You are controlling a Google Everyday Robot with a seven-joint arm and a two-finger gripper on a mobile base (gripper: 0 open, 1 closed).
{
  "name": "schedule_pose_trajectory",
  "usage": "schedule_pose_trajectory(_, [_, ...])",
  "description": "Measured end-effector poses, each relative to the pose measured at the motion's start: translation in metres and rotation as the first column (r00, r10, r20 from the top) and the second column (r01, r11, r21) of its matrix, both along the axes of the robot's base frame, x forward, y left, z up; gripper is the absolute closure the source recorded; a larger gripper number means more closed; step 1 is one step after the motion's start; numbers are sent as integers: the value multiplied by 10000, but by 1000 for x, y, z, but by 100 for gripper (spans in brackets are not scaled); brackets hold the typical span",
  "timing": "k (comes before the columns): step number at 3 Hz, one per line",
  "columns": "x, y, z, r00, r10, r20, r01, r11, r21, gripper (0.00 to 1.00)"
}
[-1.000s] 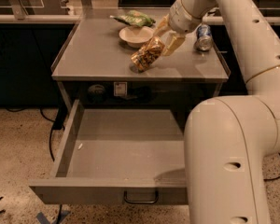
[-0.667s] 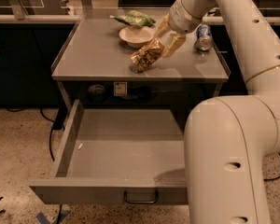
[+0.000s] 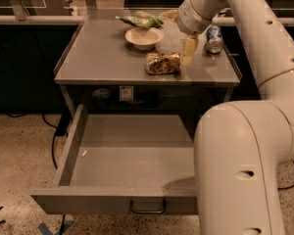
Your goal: Pick orange can from top drawer and place on counter
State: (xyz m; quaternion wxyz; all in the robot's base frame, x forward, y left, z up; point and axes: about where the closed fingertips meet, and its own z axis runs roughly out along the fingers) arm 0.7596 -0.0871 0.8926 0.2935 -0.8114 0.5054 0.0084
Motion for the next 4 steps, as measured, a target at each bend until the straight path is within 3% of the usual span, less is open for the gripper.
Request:
schedule_pose_trajectory(1, [-5, -11, 26, 9982, -247, 554, 252, 9996, -85, 0])
schedule_pose_trajectory(2, [-18, -31, 63, 9875, -762, 1377, 794, 9967, -180, 0])
schedule_pose_trajectory(3, [-36, -49, 90, 9711, -1342, 1972, 1395, 9901, -132, 0])
schedule_pose_trajectory(4, [-45, -49, 93, 9676, -1446, 2070, 1509, 9884, -152, 0])
